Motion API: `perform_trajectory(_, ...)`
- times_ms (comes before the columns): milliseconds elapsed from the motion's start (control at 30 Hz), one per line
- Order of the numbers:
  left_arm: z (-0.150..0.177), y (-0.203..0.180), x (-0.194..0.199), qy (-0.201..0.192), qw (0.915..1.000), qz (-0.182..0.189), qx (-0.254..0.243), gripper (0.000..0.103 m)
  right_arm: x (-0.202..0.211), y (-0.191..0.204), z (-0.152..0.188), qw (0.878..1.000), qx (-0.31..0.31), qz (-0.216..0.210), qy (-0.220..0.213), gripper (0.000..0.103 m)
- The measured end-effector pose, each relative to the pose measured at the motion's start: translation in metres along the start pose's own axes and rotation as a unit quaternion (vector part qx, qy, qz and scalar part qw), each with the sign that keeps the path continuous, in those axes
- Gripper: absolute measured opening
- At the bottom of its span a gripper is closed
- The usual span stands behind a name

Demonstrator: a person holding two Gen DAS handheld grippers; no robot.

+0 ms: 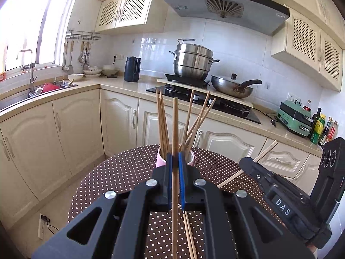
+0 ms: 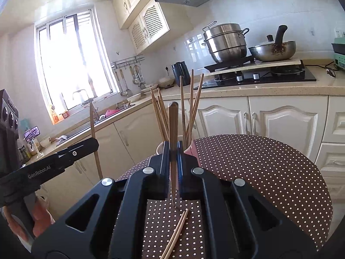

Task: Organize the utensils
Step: 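Lower both chopsticks into the pink cup and open both grippers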

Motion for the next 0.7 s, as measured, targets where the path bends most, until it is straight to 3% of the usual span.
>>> perform_trajectory(267, -0.025, -0.003, 0.001, -0.024, 0.9997, 0.001, -0.007, 0.006, 0.003, 0.007, -0.028, 0.999, 0.007, -0.004, -0.031, 0.006)
perform_trajectory(700, -0.105, -0.013, 0.001, -0.134, 0.9902, -0.015, -0.038, 0.006, 0.031, 0.024, -0.108, 0.992, 0.036, 0.009, -0.118, 0.006)
Point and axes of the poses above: each gripper's, at about its wrist camera, not at the fingertips, and x roughly against the way its jaws point, y to its left, z to its underside, the point moved 4 cm from there along -x, roughly the way its jaws point, and after that the axes turned 13 degrees about z, right-handed, at the moved point
